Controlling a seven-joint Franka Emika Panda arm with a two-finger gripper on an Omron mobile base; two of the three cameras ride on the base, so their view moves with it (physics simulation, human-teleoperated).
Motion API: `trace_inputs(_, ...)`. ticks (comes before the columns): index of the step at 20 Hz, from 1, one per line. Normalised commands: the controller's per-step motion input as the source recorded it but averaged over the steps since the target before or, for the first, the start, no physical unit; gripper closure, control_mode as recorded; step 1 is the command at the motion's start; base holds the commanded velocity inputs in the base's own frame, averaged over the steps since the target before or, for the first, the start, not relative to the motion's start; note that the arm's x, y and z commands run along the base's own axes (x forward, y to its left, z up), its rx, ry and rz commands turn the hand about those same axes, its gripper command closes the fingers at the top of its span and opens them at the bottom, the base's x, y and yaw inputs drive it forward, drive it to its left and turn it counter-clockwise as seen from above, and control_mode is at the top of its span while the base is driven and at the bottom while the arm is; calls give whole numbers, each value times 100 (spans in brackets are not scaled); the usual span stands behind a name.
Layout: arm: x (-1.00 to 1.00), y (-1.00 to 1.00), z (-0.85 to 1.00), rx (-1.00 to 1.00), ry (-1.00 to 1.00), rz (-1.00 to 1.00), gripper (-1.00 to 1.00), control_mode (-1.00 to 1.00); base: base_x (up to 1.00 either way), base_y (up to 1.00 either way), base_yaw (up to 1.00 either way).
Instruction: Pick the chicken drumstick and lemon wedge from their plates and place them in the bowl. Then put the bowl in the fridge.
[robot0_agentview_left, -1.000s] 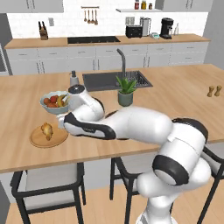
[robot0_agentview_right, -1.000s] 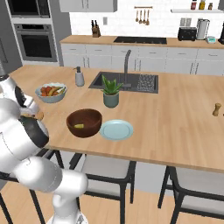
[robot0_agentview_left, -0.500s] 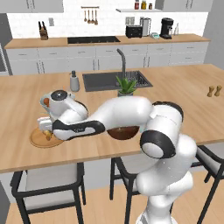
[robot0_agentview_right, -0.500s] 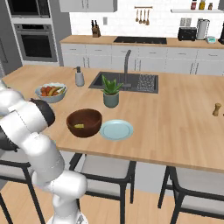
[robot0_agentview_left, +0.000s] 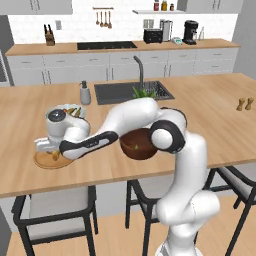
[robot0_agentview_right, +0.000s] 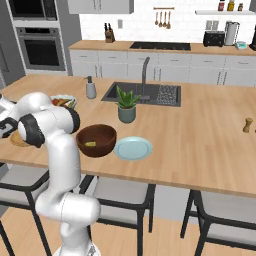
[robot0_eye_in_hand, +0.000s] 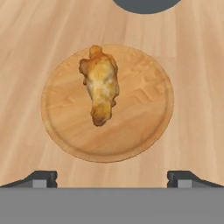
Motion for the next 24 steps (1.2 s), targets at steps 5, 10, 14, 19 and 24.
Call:
trace_inputs(5, 26, 18, -22, 0, 0, 0, -100, -100, 0, 0, 0)
trace_inputs(10, 33, -9, -24, 0, 2, 0, -100, -100, 0, 0, 0)
trace_inputs(14, 31, -12, -38, 0, 1, 0, -100, -100, 0, 0, 0)
trace_inputs(19, 46, 0, -44, 0, 0, 0, -100, -100, 0, 0, 0)
trace_inputs(24, 58, 2, -28, 0, 0, 0, -100, -100, 0, 0, 0)
